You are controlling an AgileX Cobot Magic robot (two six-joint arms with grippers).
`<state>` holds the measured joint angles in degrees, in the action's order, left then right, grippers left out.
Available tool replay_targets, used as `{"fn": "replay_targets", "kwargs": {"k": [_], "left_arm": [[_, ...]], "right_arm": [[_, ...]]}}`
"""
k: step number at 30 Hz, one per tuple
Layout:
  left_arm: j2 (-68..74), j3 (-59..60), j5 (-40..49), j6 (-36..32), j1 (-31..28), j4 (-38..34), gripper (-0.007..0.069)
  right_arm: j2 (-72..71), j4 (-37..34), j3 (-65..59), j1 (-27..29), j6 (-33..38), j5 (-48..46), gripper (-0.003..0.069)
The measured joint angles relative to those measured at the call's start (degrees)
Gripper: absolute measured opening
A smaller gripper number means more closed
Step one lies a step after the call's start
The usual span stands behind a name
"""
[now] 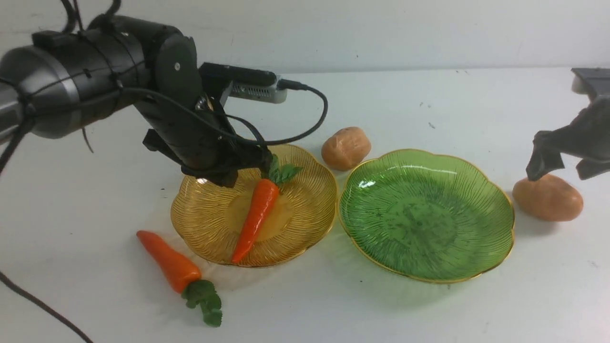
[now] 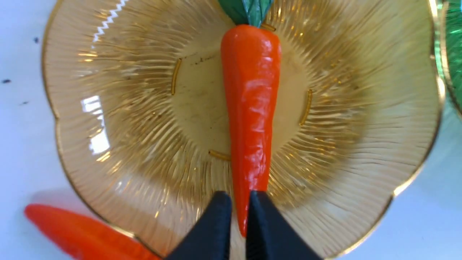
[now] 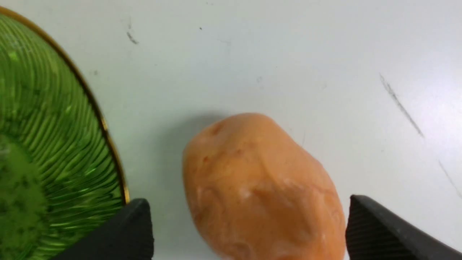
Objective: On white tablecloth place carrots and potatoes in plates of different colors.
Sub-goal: 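Put the potato onto the plate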
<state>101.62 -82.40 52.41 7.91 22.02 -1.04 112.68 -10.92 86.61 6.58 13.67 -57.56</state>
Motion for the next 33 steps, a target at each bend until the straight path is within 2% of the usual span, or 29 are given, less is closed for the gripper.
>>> {"fn": "replay_targets", "kwargs": {"k": [1,2,5,8,11,17,22,24,27,29,31,33], "left_arm": [[-1.9,0.0,1.0,-0.6,0.0,0.0,0.0034],[-3.4,0.0,1.7,-1.0,0.0,0.0,0.0015],[-7.1,0.0,3.8,-1.1,0.0,0.0,-0.0003],[-9.9,0.0,4.7,-1.2,0.0,0.1,-0.0004],[-12.2,0.0,5.4,-1.2,0.0,0.2,-0.0004],[-13.5,0.0,7.3,-1.1,0.0,1.0,-0.0004],[-13.8,0.0,9.1,-1.0,0.0,1.0,-0.0004],[-14.5,0.2,9.8,-0.4,0.0,1.0,-0.0004],[-16.9,3.7,9.2,1.6,0.0,1.0,-0.0004],[-19.9,9.1,6.9,4.6,0.0,1.0,-0.0004],[-20.7,11.6,5.8,5.6,0.0,1.0,-0.0004],[-23.4,18.2,2.7,9.4,0.0,1.0,-0.0004]], "right_arm": [[1.8,0.9,1.1,0.0,0.1,0.1,0.0685],[2.7,1.4,1.7,0.0,0.1,0.2,0.0688],[5.5,2.3,3.0,0.0,0.2,-0.3,0.0689],[7.5,2.3,4.3,0.0,0.2,-2.1,0.0668],[8.1,3.0,6.1,0.0,-1.8,-4.3,0.0595],[5.9,4.3,12.1,0.0,-6.9,-11.6,0.0594],[-0.4,-1.9,15.4,-0.7,-8.1,-12.5,0.0594],[-5.6,-7.3,15.4,-3.8,-8.2,-13.0,0.0594],[-7.3,-9.2,15.2,-8.1,-7.9,-13.4,0.0594],[-6.5,-8.8,14.3,-12.1,-7.7,-13.6,0.0594],[-5.9,-8.1,14.0,-13.3,-7.6,-13.7,0.0594],[-3.7,-6.0,13.1,-15.9,-7.6,-13.7,0.0594]]}}
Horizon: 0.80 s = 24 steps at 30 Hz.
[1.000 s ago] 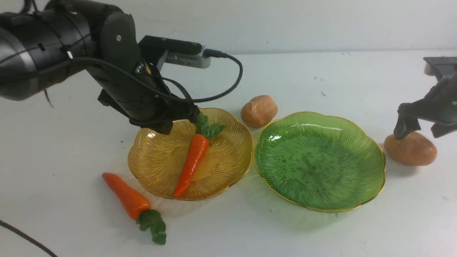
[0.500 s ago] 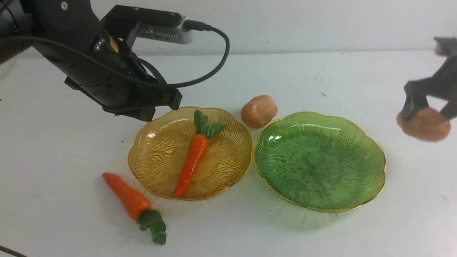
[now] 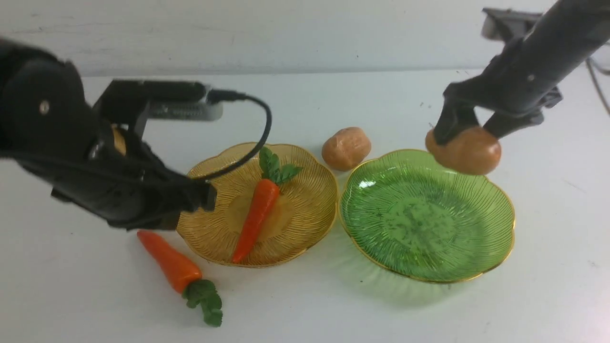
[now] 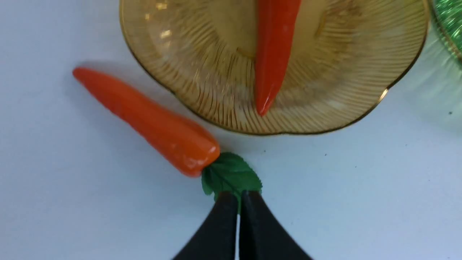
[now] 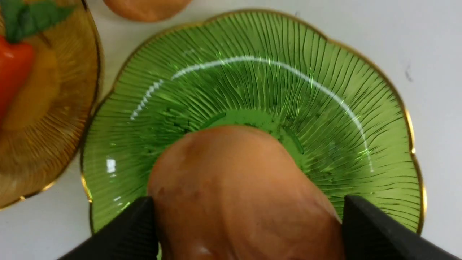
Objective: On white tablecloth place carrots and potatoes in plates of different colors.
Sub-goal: 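Put the potato onto the plate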
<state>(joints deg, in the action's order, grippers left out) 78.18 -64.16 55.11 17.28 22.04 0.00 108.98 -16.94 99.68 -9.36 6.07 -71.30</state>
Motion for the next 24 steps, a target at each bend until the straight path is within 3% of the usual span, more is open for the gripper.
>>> {"fn": "replay_targets", "kwargs": {"k": [7,12,18,24], "left_arm": [[-1.2,7.8,-1.5,5.3,0.0,0.6,-0.0001],[1.3,7.8,-1.4,7.6,-1.5,2.1,0.0037],[3.9,7.8,-4.5,6.1,-7.9,-0.9,0.0043],[5.1,7.8,-8.7,5.7,-9.0,-1.9,0.011]], "right_arm": [[6.4,5.5,-0.5,-3.2,-6.1,0.1,0.0599],[7.0,6.4,-0.5,-3.5,-6.8,0.1,0.068],[5.4,6.8,-0.6,-3.5,-6.8,0.2,0.0689],[-0.2,4.8,-0.6,-3.5,-6.8,0.2,0.0683]]}}
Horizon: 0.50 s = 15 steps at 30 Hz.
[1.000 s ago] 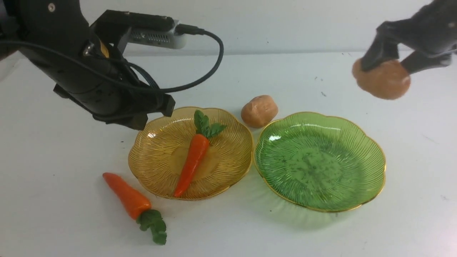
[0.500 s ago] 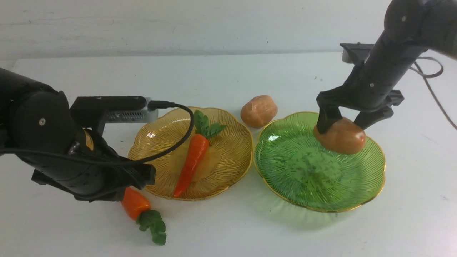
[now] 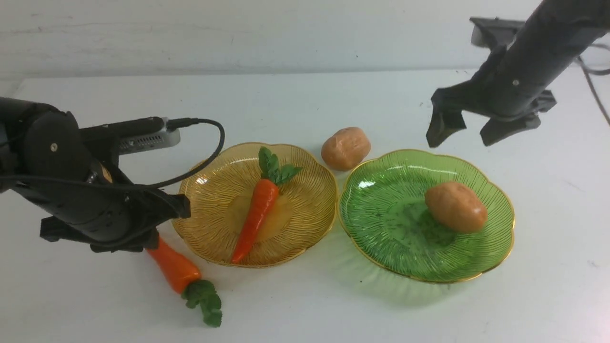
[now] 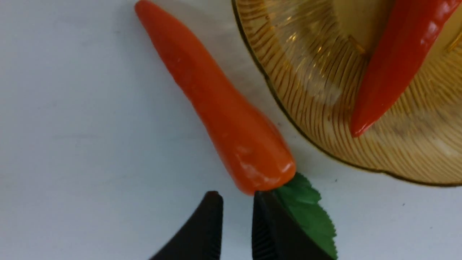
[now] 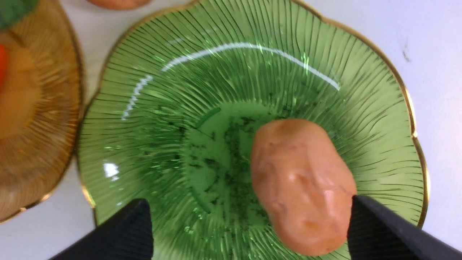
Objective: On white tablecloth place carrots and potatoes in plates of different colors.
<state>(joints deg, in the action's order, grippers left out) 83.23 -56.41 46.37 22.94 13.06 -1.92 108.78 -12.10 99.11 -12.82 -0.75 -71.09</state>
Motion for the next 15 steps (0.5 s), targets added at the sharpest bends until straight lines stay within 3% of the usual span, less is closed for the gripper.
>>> {"fn": "replay_targets", "kwargs": {"k": [3,4,6,10,11,15], "left_arm": [[2.4,0.0,-4.6,0.0,0.0,-1.3,0.0245],[2.4,0.0,-4.9,0.0,0.0,-1.3,0.0245],[5.8,0.0,-7.7,0.5,0.0,-1.7,0.0387],[9.2,0.0,-8.7,1.3,0.0,-1.7,0.0496],[12.0,0.0,-9.2,2.0,0.0,-1.7,0.0561],[15.7,-0.1,-9.0,2.8,0.0,-1.8,0.0588]], "right_arm": [[-4.4,-0.4,0.0,0.0,0.1,-0.2,0.0668],[-4.4,-0.4,0.0,0.0,0.1,-0.2,0.0666],[-6.9,-0.3,0.0,0.0,0.1,-0.2,0.0657],[-9.0,0.5,0.0,0.0,0.1,-0.4,0.064],[-9.5,0.9,0.0,0.0,0.1,-0.5,0.0636],[-9.8,1.8,0.0,0.0,0.2,-0.7,0.0615]]}}
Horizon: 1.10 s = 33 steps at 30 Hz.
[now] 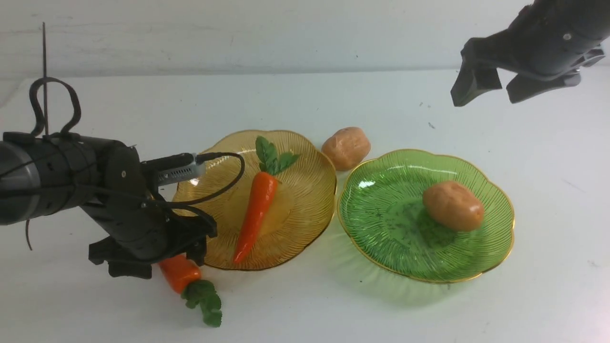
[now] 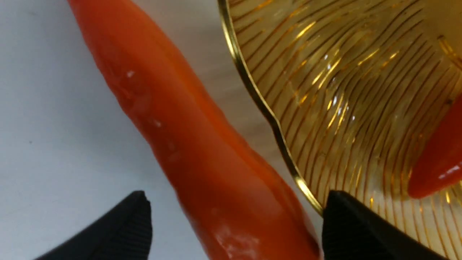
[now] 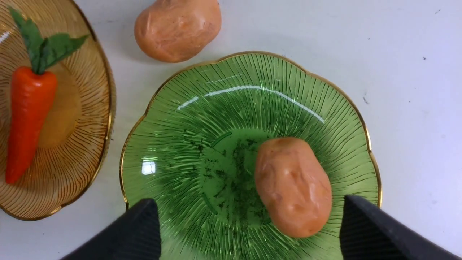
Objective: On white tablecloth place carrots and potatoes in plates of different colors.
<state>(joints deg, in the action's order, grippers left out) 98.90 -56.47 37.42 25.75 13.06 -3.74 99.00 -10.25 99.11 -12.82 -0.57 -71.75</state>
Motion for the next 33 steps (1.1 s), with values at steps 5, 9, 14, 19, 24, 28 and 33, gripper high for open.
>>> {"fn": "replay_targets", "kwargs": {"k": [5,9,14,19,24,28,33], "left_arm": [[0.5,0.0,0.0,0.2,0.0,-0.1,0.0541],[0.3,-0.1,0.6,0.1,0.0,-0.1,0.0499],[-0.3,-0.7,2.9,-0.3,0.0,-0.1,0.0458],[-0.7,-0.9,6.1,-0.4,0.0,0.2,0.0449],[0.2,-0.9,5.6,-0.5,0.0,1.9,0.0444],[0.8,-1.2,5.4,-1.0,0.0,3.7,0.0282],[-0.2,-2.5,9.4,-1.3,0.0,8.0,0.0246]], "right_arm": [[0.0,0.0,0.0,0.0,0.0,0.0,0.0601],[0.0,0.0,0.0,0.0,0.0,0.0,0.0596],[0.0,0.4,0.0,0.0,0.0,0.0,0.0593],[0.0,0.4,0.0,0.0,0.0,0.0,0.0593],[0.0,0.4,0.0,0.0,0.0,0.0,0.0593],[0.0,0.4,0.0,0.0,0.6,0.0,0.0593],[0.0,1.1,0.0,0.0,1.9,0.0,0.0593]]}}
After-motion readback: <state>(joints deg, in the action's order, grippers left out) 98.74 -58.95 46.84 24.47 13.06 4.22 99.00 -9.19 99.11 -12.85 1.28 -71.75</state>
